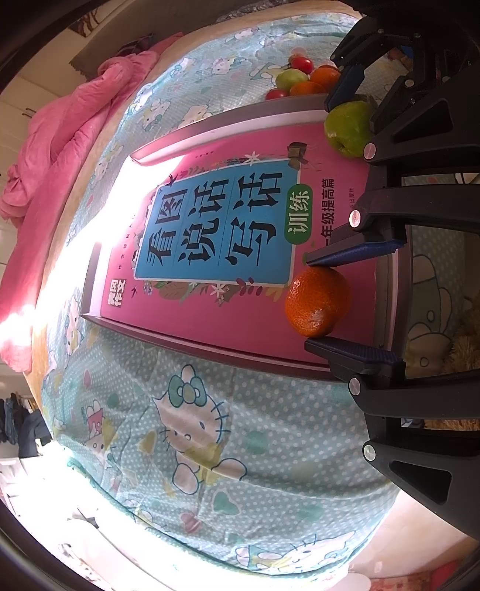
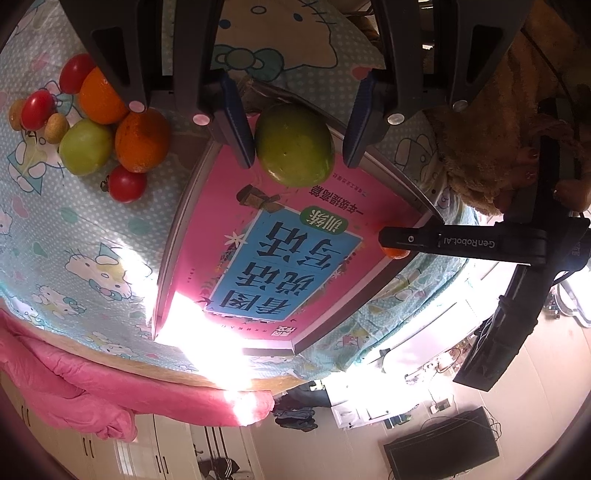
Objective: Organize fruits
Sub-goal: 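Carry the orange with the left gripper onto the pink book while the right carries the apple there, then open the left gripper releasing the orange while the right gripper releases the green apple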
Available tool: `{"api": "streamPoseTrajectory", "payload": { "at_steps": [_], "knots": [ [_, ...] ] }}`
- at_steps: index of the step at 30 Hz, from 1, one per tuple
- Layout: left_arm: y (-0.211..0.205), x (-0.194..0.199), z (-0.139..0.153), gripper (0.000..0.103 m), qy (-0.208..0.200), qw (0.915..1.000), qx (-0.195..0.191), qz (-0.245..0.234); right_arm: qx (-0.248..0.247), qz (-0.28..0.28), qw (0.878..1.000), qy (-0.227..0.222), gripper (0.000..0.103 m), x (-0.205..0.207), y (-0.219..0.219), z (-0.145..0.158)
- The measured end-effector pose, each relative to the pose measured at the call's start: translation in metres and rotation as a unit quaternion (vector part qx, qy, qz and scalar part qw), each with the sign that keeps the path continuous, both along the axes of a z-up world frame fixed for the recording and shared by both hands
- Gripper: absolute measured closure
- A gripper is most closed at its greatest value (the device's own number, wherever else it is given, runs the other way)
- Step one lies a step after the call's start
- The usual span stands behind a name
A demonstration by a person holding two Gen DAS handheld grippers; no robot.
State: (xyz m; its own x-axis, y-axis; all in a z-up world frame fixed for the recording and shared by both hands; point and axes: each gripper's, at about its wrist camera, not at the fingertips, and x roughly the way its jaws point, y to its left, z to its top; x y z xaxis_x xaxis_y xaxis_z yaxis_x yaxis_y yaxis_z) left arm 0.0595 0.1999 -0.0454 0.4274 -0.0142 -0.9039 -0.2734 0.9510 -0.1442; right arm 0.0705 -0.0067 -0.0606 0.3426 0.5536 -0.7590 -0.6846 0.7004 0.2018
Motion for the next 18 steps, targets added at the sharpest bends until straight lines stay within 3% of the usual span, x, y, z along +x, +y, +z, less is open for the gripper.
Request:
{"api": "streamPoseTrajectory", "payload": {
  "at_steps": [18],
  "knots": [
    [-0.003,0.002,-0.001,0.052,0.005,0.9999,0.006,-0.010,0.012,-0.016,1.000,-0.007,0.049,-0.005,-0.011,0.007]
  ]
}}
